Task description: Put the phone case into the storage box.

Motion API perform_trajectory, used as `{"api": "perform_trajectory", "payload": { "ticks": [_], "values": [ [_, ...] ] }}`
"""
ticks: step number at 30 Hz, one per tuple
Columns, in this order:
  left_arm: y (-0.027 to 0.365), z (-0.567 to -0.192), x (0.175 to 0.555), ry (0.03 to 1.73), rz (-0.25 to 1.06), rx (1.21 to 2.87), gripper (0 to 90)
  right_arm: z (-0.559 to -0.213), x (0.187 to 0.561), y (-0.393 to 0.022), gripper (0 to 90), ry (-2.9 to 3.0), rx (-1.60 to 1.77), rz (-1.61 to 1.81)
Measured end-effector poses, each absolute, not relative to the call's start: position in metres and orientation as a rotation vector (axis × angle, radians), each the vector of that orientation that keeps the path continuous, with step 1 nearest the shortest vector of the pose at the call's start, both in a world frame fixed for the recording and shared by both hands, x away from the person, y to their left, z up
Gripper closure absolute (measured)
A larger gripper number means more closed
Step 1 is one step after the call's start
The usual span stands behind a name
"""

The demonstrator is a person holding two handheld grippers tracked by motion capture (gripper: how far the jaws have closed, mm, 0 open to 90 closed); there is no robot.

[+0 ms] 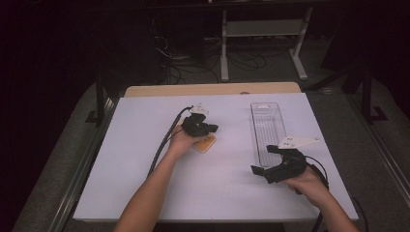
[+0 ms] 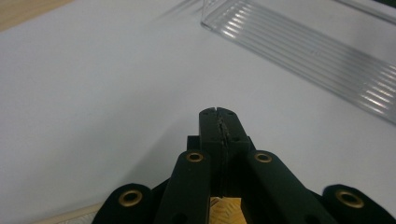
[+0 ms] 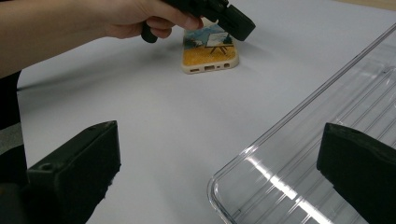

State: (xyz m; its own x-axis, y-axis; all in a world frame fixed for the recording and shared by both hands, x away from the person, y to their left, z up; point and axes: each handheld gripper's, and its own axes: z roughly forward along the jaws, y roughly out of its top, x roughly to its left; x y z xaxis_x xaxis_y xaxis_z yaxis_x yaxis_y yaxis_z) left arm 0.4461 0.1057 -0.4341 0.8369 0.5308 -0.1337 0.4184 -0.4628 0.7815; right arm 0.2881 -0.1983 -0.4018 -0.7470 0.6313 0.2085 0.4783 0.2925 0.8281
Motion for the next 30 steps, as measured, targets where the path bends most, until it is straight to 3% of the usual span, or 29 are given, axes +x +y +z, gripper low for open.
{"api": "perform_trajectory", "payload": {
  "ticks": [30],
  "values": [
    [0.095,-0.444,0.446,0.742,0.159,2.264,89.8,-0.402,0.288,-0.198,0.0,2.396,1.033,1.444]
  ]
}}
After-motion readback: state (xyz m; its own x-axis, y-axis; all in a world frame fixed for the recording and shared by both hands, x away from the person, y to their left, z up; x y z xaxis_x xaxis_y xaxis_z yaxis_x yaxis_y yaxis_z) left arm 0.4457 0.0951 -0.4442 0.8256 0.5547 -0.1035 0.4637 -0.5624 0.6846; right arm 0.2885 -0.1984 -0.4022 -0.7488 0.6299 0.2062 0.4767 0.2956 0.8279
